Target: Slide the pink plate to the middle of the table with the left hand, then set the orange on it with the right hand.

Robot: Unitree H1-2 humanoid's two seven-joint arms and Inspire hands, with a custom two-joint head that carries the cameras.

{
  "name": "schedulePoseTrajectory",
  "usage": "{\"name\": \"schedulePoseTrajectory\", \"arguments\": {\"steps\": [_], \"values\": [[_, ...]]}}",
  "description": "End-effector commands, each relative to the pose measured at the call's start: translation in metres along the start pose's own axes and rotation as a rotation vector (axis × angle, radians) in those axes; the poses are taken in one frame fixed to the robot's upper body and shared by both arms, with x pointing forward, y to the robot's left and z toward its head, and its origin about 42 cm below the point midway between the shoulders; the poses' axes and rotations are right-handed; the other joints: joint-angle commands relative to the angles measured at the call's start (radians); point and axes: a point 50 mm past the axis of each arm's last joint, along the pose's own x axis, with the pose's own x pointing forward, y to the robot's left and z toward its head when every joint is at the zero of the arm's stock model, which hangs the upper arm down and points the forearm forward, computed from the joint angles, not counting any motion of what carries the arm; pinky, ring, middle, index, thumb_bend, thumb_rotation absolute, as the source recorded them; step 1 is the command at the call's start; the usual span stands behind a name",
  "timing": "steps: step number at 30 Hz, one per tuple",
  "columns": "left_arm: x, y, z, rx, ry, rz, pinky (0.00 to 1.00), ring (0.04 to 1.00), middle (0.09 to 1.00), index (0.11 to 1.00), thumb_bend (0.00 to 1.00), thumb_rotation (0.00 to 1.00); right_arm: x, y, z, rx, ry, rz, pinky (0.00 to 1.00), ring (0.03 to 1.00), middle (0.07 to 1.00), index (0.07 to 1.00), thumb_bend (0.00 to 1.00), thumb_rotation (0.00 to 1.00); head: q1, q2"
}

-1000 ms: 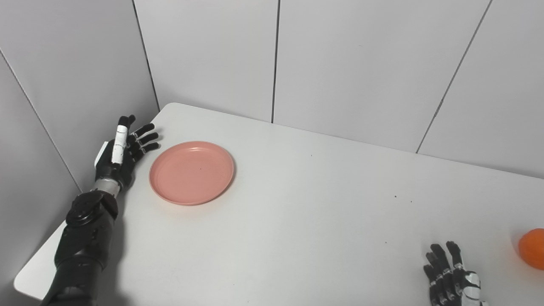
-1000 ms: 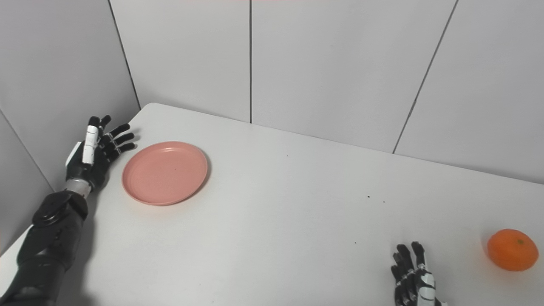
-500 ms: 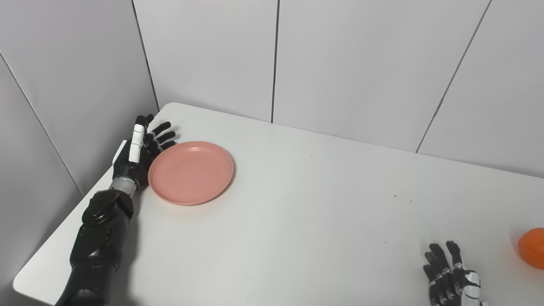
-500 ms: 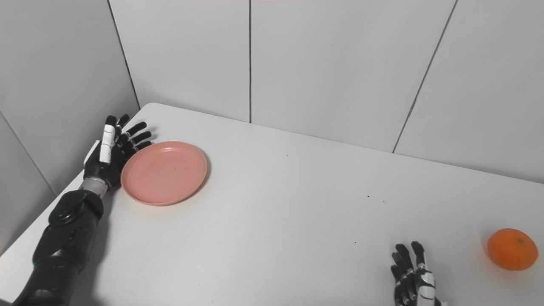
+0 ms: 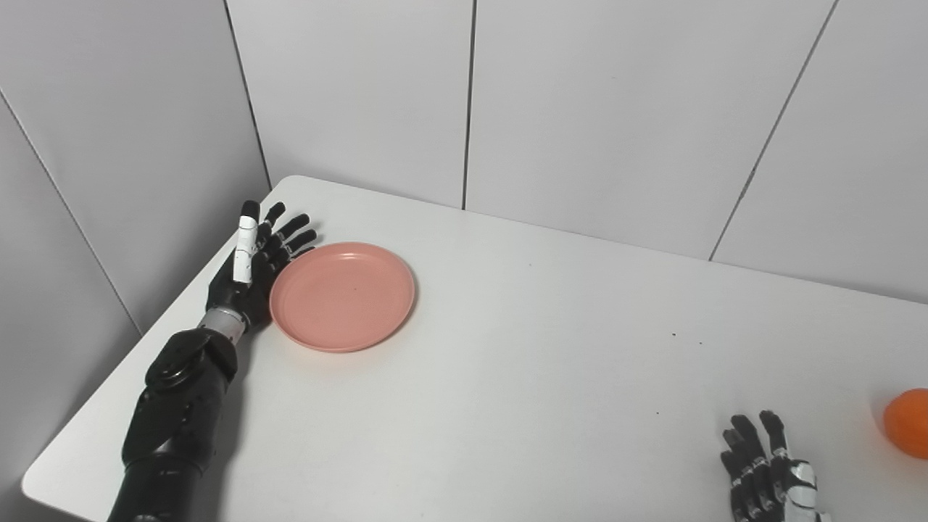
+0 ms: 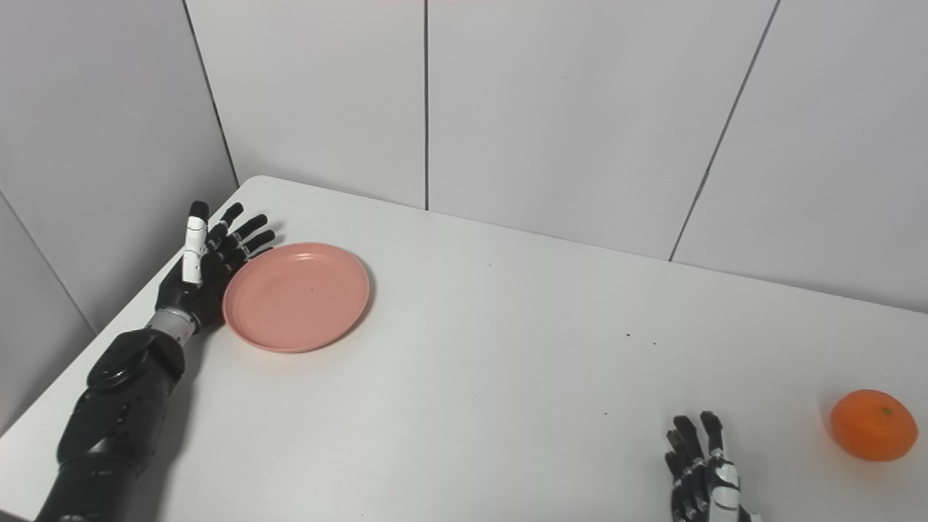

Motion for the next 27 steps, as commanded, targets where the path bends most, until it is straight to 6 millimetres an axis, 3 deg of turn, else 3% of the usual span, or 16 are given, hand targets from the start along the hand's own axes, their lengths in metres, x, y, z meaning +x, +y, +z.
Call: {"name": "schedulePoseTrajectory", "arguments": {"steps": [1,11,23,27], "values": [[0.007,-0.001,0.015,-0.008,-0.04,-0.025,0.88,0.911,0.924,1.0,0.89,0.92,-0.027,-0.01,-0.015,-0.014,0.127,-0.025,1.0,0.955,0.933,0.985,0.75,1.0,0.0,0.0],[0.0,-0.018,0.0,-0.046,0.013,-0.011,0.79,0.826,0.879,1.0,0.89,0.9,-0.029,-0.01,-0.014,-0.016,0.132,-0.021,1.0,0.949,0.927,0.984,0.75,1.0,-0.006,0.012],[-0.007,-0.051,-0.018,-0.038,0.051,-0.094,0.78,0.828,0.859,1.0,0.9,0.9,-0.03,-0.005,-0.013,-0.008,0.135,-0.017,0.99,0.945,0.927,0.983,0.73,1.0,-0.03,0.025],[-0.01,-0.065,-0.023,-0.068,0.069,-0.116,0.8,0.828,0.814,1.0,0.9,0.89,-0.031,-0.004,-0.013,-0.01,0.133,-0.01,0.98,0.934,0.92,0.97,0.75,1.0,-0.039,0.027]]}}
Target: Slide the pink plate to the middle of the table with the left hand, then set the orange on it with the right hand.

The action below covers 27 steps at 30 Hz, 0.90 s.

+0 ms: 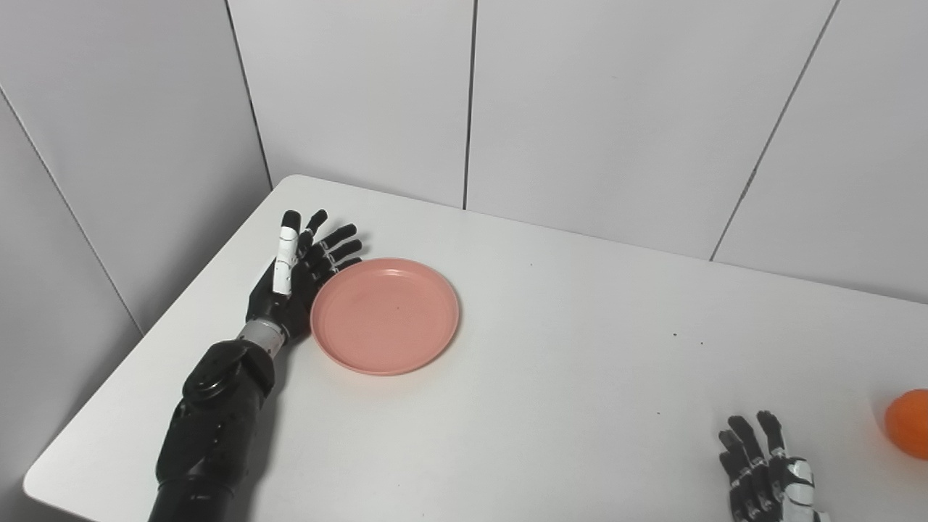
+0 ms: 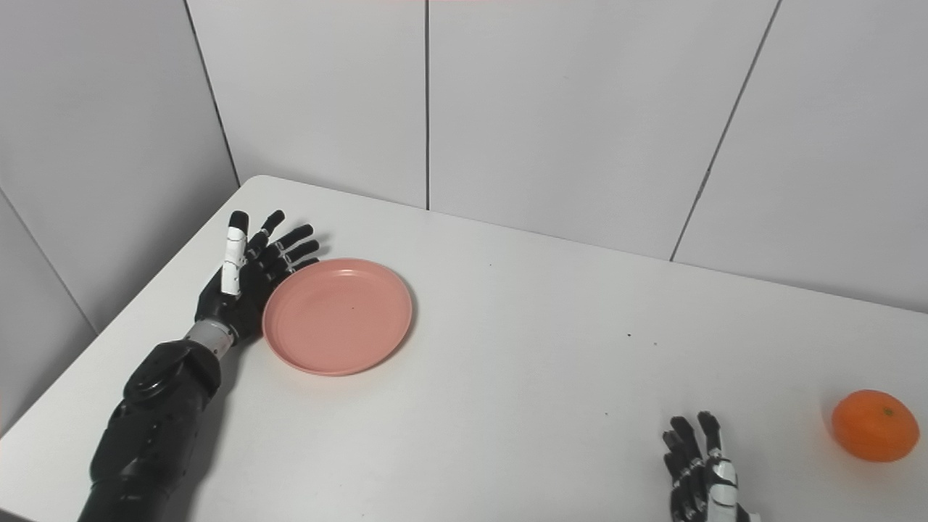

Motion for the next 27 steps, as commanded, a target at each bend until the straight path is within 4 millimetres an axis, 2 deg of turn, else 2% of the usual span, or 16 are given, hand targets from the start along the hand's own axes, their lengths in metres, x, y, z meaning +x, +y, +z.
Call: {"name": "schedulePoseTrajectory", "arguments": {"steps": [1,7,14,19,23,27], "values": [[0.0,-0.009,-0.003,-0.007,0.024,-0.019,0.81,0.843,0.849,1.0,0.89,0.89,-0.03,-0.006,-0.016,-0.003,0.116,-0.01,0.97,0.929,0.917,0.962,0.74,1.0,-0.001,0.001],[0.0,-0.025,-0.016,-0.006,0.066,-0.027,0.79,0.834,0.866,1.0,0.87,0.89,-0.029,-0.004,-0.015,-0.005,0.116,-0.013,0.95,0.917,0.911,0.947,0.73,1.0,-0.02,0.005],[0.0,-0.037,-0.028,0.016,0.1,0.007,0.76,0.828,0.844,1.0,0.84,0.92,-0.031,-0.002,-0.014,-0.009,0.12,-0.006,0.93,0.903,0.894,0.93,0.74,1.0,-0.036,0.018],[-0.001,-0.04,-0.033,-0.002,0.111,0.012,0.76,0.832,0.848,1.0,0.87,0.91,-0.031,0.0,-0.013,-0.014,0.12,-0.006,0.92,0.902,0.894,0.928,0.74,1.0,-0.051,0.019],[-0.003,-0.041,-0.033,-0.018,0.116,0.021,0.77,0.831,0.846,1.0,0.88,0.91,-0.031,0.004,-0.014,-0.011,0.123,-0.004,0.92,0.902,0.895,0.931,0.74,1.0,-0.103,0.022],[-0.004,-0.039,-0.033,-0.03,0.123,0.017,0.78,0.831,0.852,1.0,0.9,0.89,-0.032,0.011,-0.016,-0.013,0.122,-0.003,0.9,0.887,0.879,0.916,0.76,0.98,-0.185,0.03]]}}
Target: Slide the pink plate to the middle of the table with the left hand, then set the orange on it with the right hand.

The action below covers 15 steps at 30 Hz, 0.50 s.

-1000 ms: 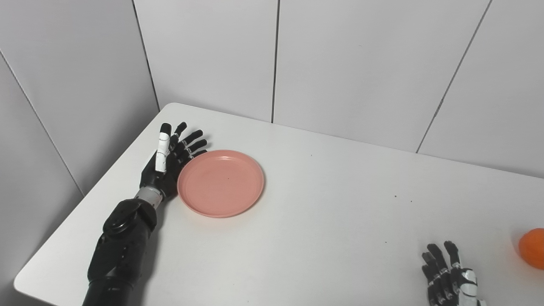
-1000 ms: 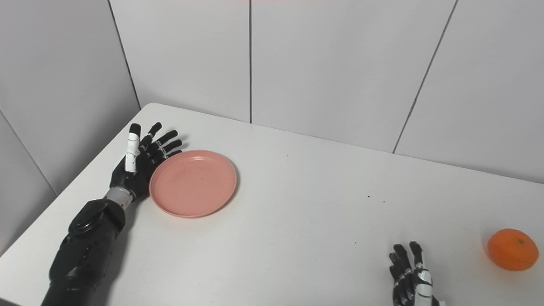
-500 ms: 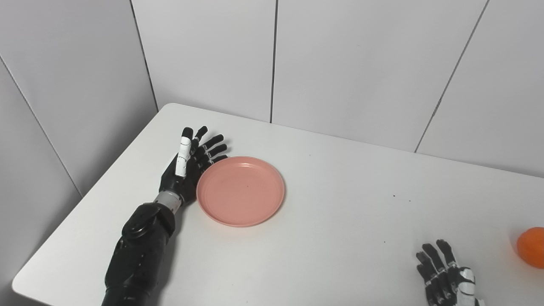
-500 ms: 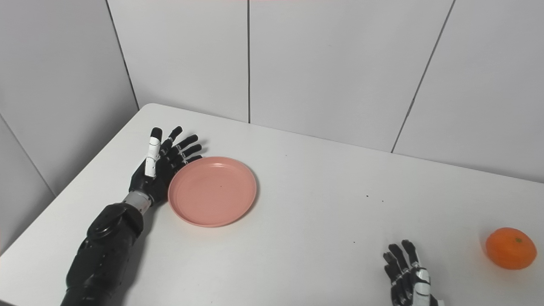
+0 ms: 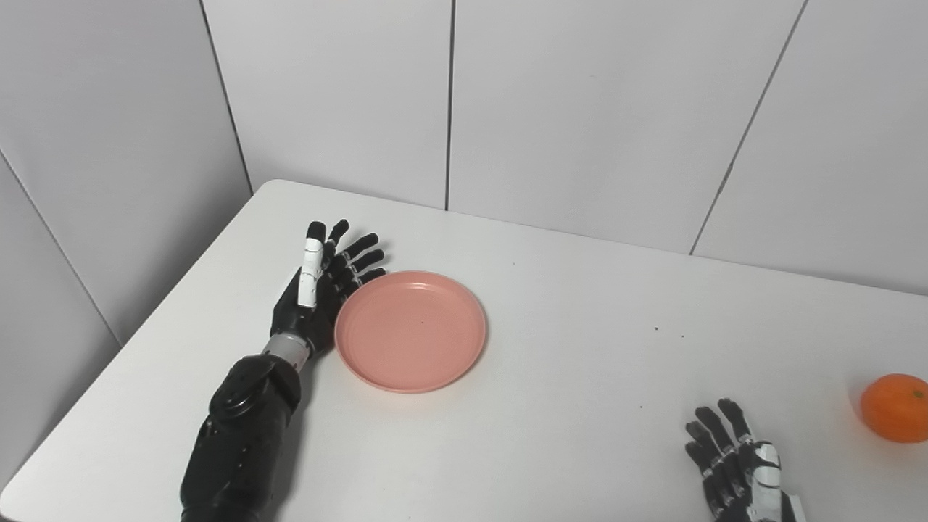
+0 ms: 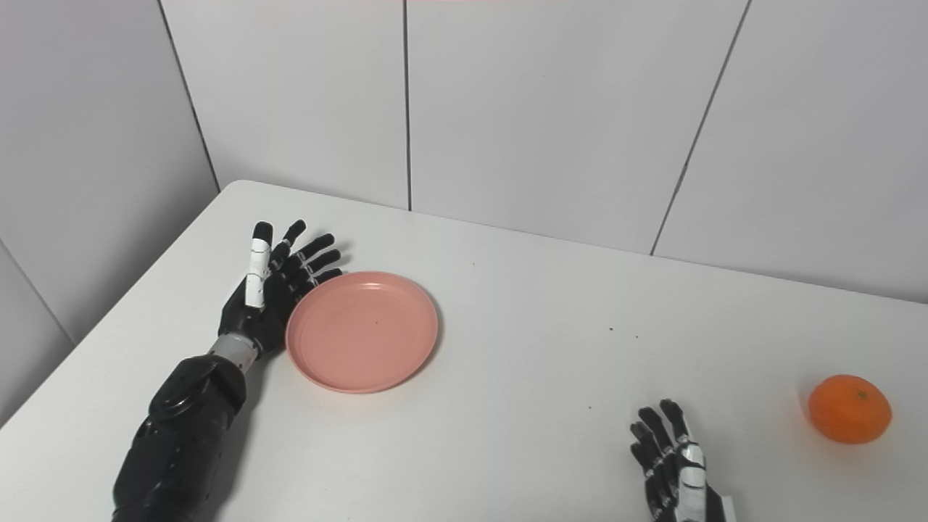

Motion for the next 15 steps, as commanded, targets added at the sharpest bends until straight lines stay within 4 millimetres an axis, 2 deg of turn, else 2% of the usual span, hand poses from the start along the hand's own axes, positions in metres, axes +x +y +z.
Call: {"name": "schedulePoseTrajectory", "arguments": {"steps": [1,8,15], "values": [[-0.006,0.005,-0.017,-0.031,0.097,0.021,0.78,0.831,0.847,1.0,0.9,0.88,-0.032,0.004,-0.018,0.008,0.106,0.001,0.88,0.875,0.868,0.905,0.76,0.97,-0.015,0.007],[-0.004,0.003,-0.017,-0.036,0.097,0.01,0.79,0.845,0.847,1.0,0.88,0.88,-0.032,0.019,-0.017,0.005,0.104,-0.011,0.85,0.849,0.848,0.883,0.76,0.93,-0.106,0.018],[-0.003,-0.005,-0.019,-0.05,0.099,-0.01,0.78,0.848,0.862,1.0,0.88,0.86,-0.03,0.031,-0.016,0.009,0.098,-0.017,0.82,0.832,0.825,0.852,0.81,0.91,-0.141,0.039]]}}
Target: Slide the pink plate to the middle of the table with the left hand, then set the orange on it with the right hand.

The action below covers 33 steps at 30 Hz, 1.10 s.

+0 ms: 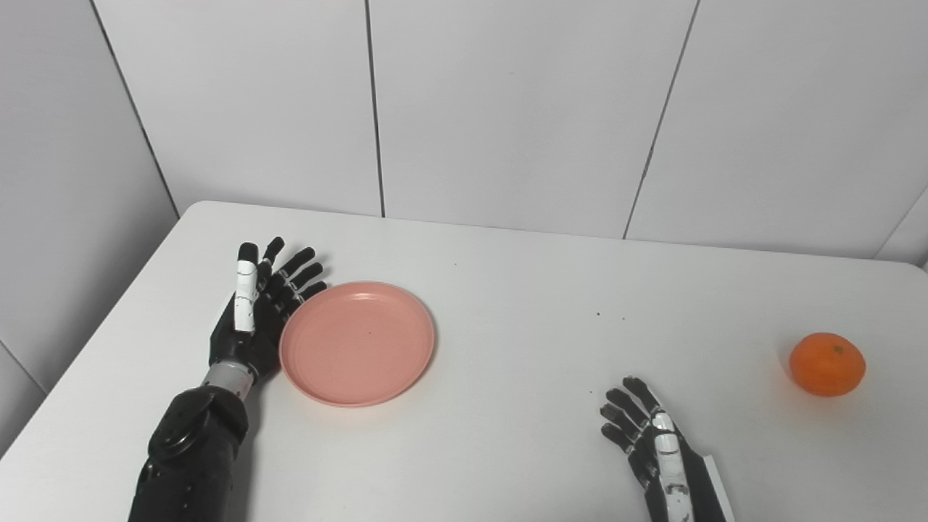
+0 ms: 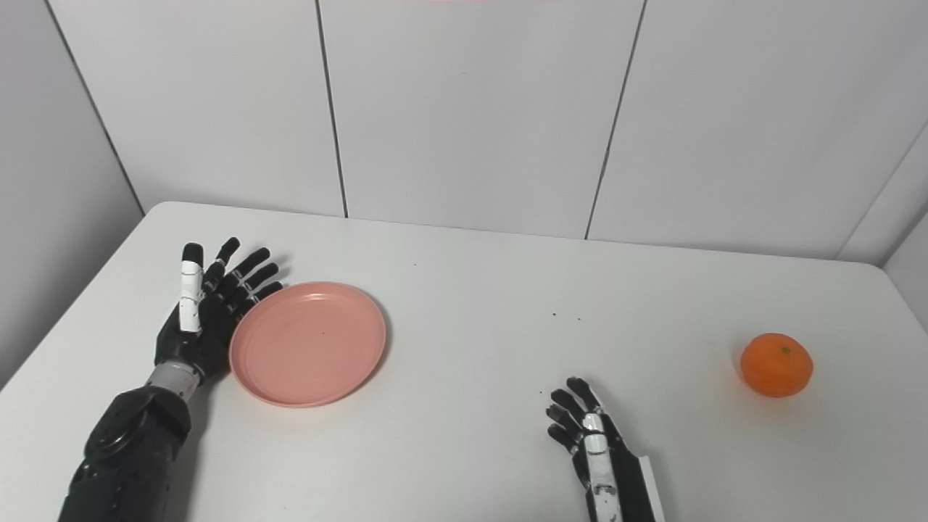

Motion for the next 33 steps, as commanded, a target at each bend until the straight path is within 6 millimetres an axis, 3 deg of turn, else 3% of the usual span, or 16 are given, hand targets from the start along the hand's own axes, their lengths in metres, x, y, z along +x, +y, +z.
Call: {"name": "schedulePoseTrajectory", "arguments": {"steps": [1,12,33], "values": [[-0.004,-0.003,-0.018,-0.023,0.096,0.009,0.78,0.846,0.856,1.0,0.89,0.86,-0.03,0.006,-0.014,0.035,0.087,-0.029,0.82,0.831,0.823,0.848,0.81,0.91,0.001,-0.001],[-0.017,-0.028,-0.025,-0.068,0.082,0.059,0.79,0.843,0.838,1.0,0.81,0.87,-0.029,0.016,-0.01,0.03,0.085,-0.032,0.8,0.809,0.804,0.836,0.81,0.94,-0.033,0.019],[-0.018,-0.058,-0.03,-0.081,0.075,0.077,0.72,0.822,0.83,0.998,0.81,0.86,-0.023,0.034,-0.009,0.027,0.096,-0.012,0.82,0.833,0.824,0.846,0.83,0.96,-0.111,0.04]]}}
